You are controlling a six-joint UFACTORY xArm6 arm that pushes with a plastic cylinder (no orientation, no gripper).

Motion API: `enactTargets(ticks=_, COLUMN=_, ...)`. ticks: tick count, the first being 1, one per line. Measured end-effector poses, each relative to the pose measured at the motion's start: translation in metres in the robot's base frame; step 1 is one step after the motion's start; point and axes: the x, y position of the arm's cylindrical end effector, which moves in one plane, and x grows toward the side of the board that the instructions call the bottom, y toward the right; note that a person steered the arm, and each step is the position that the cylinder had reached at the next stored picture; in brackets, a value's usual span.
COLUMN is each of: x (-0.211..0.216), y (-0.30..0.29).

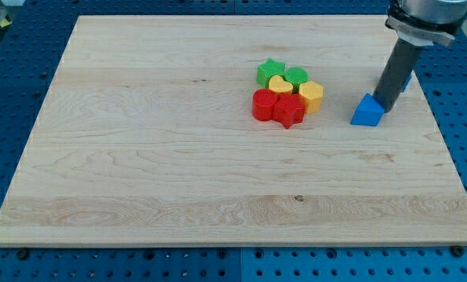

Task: Push the blue triangle towards the center

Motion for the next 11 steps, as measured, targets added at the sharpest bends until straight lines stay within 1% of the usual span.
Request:
enactTargets(ticks=1, x=0.023, y=-0.012)
enactTargets(ticks=2, x=0.033, y=-0.016)
enactTargets(ticks=3, x=0.002, y=0.019)
enactTargets(ticks=4, x=-0.03, y=0.005)
enactTargets(ticks=5, x=-0.011, y=-0.015)
enactTargets(ticks=6, x=0.022, y=-0.015)
enactTargets(ticks=7, x=0.036, y=-0.027)
enactTargets(ticks=8, x=0.0, y=-0.019)
enactTargets(ticks=9, x=-0.012, y=-0.014)
enactTargets(ticks=11, x=0.041, y=-0.05)
